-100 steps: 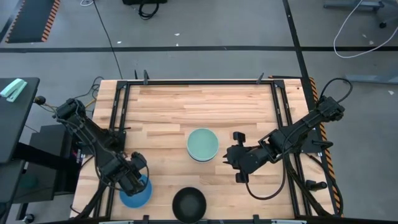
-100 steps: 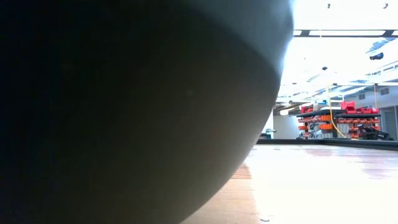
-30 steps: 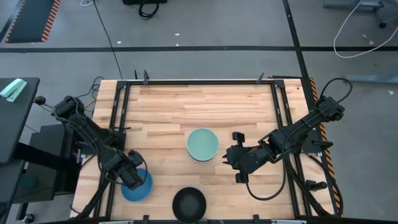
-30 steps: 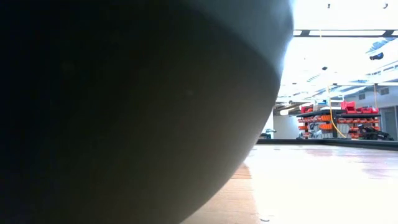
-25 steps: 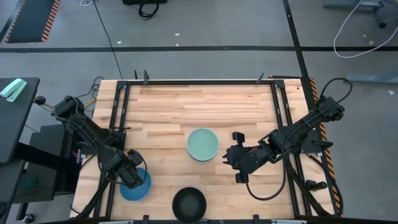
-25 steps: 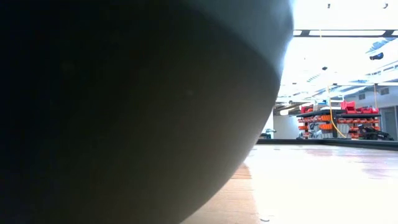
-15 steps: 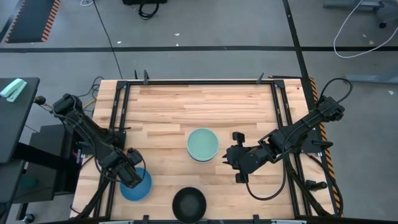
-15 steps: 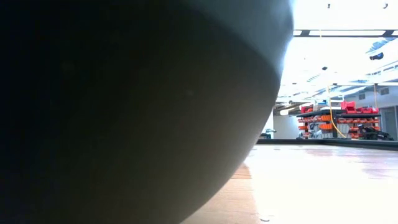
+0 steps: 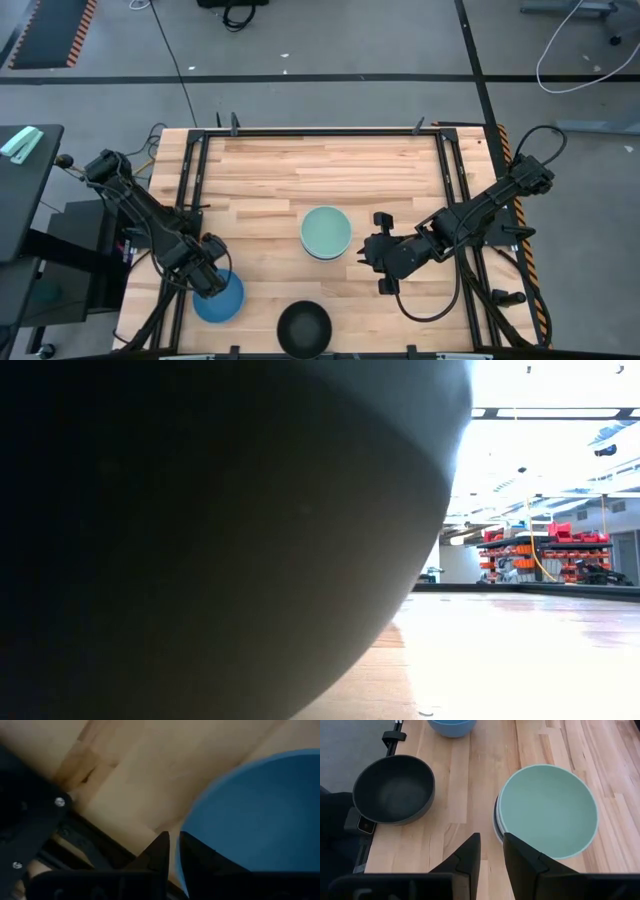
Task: Nest bowls inside each other
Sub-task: Stack the blue bowl on top of the green bowl
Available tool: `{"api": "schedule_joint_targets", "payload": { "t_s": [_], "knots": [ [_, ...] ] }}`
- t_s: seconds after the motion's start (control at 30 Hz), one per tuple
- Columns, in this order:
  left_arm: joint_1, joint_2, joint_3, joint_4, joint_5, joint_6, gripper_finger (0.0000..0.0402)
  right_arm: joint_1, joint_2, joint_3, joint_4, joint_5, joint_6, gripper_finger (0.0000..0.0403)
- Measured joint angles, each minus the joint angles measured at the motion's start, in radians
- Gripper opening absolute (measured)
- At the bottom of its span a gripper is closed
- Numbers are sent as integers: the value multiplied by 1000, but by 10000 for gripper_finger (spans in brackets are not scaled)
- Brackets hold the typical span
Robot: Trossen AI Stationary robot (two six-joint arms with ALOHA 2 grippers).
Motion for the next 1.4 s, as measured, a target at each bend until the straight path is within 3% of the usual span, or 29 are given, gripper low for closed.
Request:
{"api": "schedule_joint_targets", "payload": {
  "t_s": [0.33, 0.6, 1.4],
  "knots": [
    [0, 0, -4, 43, -8, -9, 48, 0, 0, 0, 0, 0, 0, 92],
    [0, 0, -80, 125, 28, -10, 48, 0, 0, 0, 0, 0, 0, 92],
    [0, -38, -65, 122, 20, 3, 29, 0, 0, 0, 7, 0, 0, 92]
  ]
}}
